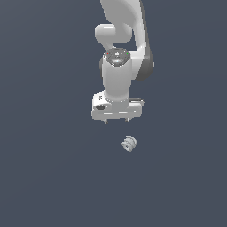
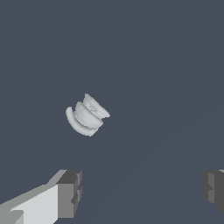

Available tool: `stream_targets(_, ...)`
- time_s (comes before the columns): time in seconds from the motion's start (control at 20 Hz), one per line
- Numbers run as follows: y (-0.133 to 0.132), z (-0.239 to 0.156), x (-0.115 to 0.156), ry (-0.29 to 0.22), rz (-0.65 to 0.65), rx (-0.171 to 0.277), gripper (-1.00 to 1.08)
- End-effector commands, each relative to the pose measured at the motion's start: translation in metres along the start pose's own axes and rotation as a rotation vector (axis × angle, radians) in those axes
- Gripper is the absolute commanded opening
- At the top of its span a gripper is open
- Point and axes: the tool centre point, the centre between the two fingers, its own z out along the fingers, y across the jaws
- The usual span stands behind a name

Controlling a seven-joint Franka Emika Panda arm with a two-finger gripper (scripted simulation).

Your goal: Pick up the object and move it to a goal position.

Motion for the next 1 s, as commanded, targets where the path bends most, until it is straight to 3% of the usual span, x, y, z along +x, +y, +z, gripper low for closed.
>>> stream_targets(0.0, 0.000, 0.000, 0.000, 0.000, 0.000, 0.000, 1.00)
stream_targets(0.45, -0.036, 0.003, 0.005, 0.014, -0.028, 0.021, 1.00)
stream_targets(0.95, -0.036, 0.007, 0.007, 0.011, 0.004, 0.021, 1.00)
